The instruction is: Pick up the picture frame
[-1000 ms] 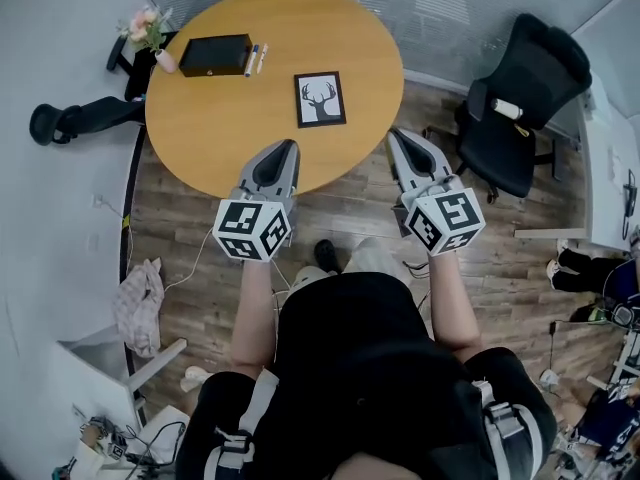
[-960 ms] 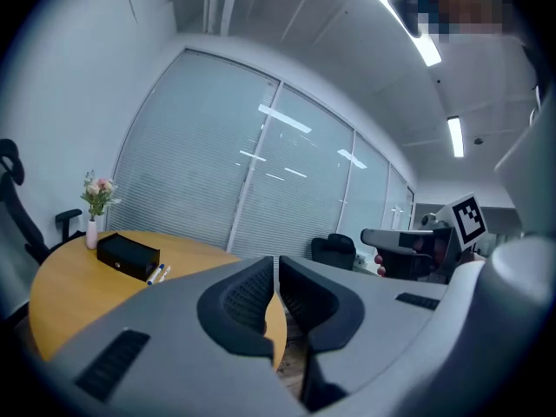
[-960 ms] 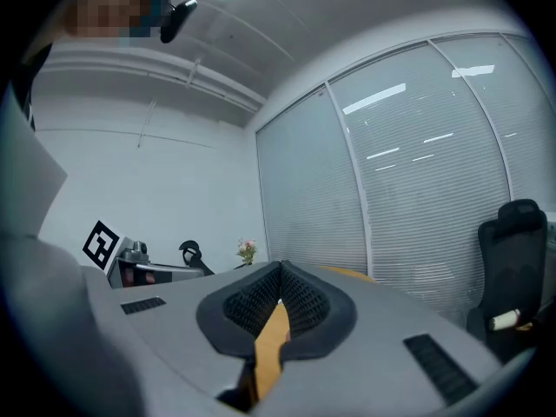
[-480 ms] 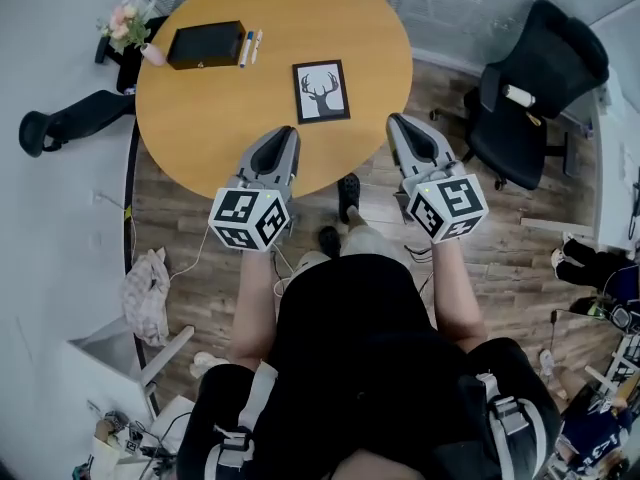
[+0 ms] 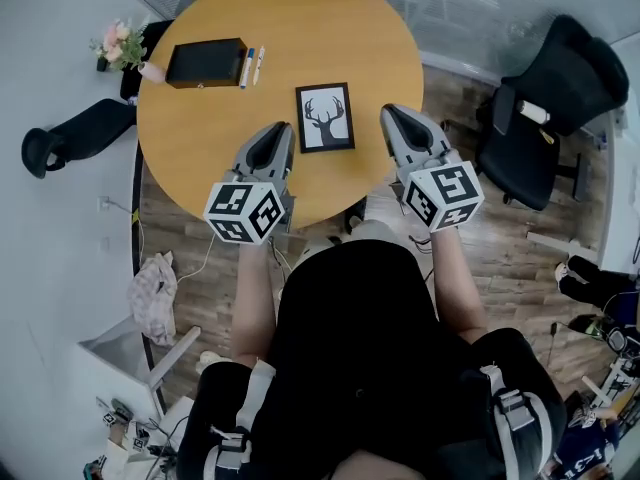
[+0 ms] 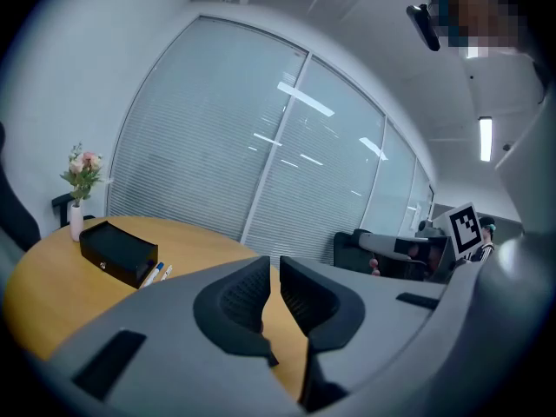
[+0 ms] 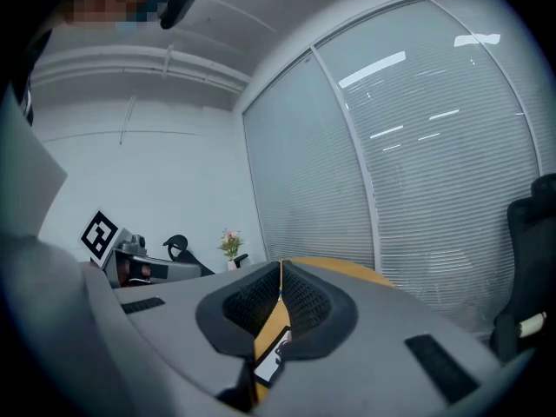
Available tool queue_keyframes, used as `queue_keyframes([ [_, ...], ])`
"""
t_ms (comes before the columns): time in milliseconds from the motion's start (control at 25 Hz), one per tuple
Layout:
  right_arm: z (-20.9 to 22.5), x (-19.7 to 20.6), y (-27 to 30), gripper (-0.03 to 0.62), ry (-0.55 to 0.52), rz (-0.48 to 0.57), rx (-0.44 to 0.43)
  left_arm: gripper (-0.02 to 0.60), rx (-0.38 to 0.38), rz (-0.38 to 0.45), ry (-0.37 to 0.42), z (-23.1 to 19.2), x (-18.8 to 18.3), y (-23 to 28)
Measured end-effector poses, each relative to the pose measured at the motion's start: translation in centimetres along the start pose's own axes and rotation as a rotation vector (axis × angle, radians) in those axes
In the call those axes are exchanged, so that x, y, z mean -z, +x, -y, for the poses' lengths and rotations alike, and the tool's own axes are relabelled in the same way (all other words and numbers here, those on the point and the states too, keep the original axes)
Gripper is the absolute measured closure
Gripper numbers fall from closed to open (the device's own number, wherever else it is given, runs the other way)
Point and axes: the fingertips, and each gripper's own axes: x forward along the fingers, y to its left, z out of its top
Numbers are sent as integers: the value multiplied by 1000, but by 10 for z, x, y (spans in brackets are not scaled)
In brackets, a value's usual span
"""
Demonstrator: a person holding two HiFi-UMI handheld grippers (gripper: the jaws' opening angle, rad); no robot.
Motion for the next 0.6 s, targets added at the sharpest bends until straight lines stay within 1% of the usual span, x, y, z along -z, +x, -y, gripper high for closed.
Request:
queue_keyframes([
  [160,24,1,35,559,-1,-31,-47,544,-33,-8,-17,-15,-5,33],
  [240,37,7,50,553,4,-49,-68,491,-45,-22,-19,-20,-2,48],
  [400,53,26,75,534,13,-106,-108,488,-85,-56,-52,-33,14,69],
  [600,59,51,94,507,49,-166,-144,479,-118,-125,-94,-43,40,84],
])
